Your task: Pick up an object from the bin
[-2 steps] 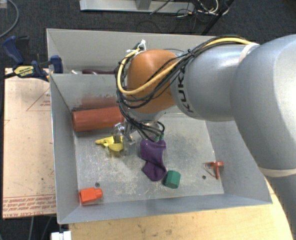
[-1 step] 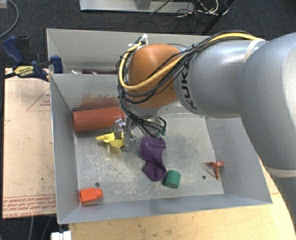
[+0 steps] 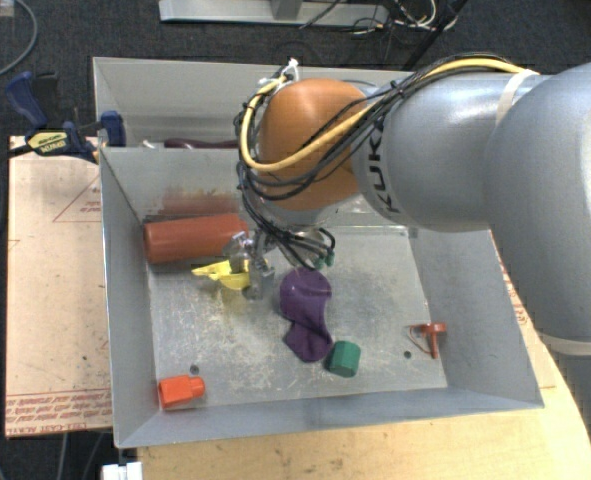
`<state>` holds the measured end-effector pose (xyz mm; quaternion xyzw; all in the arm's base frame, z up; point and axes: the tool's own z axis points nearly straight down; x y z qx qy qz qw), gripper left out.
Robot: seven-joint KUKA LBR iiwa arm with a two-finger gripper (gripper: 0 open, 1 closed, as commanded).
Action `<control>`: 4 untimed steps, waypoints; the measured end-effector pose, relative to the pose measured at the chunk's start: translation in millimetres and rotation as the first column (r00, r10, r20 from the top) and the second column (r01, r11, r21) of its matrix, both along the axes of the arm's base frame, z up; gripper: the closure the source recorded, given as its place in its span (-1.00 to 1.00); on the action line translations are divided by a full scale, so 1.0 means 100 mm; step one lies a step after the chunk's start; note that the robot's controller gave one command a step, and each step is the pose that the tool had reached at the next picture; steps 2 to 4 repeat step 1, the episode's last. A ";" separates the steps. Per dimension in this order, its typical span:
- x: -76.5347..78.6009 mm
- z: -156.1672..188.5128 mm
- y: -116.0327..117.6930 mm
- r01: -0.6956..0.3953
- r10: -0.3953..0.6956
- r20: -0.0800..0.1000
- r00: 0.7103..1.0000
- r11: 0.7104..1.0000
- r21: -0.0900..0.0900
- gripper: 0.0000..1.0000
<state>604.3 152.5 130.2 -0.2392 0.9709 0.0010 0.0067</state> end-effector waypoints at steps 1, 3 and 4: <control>-0.01 0.13 0.00 0.000 0.000 -0.004 1.000 1.000 -0.001 1.00; -0.01 0.13 0.00 0.000 0.000 -0.004 1.000 1.000 -0.001 1.00; -0.01 0.13 0.00 0.000 0.000 -0.004 1.000 1.000 -0.001 1.00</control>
Offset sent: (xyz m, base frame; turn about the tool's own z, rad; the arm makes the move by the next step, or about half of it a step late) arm -0.0001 0.0001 0.0049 0.0000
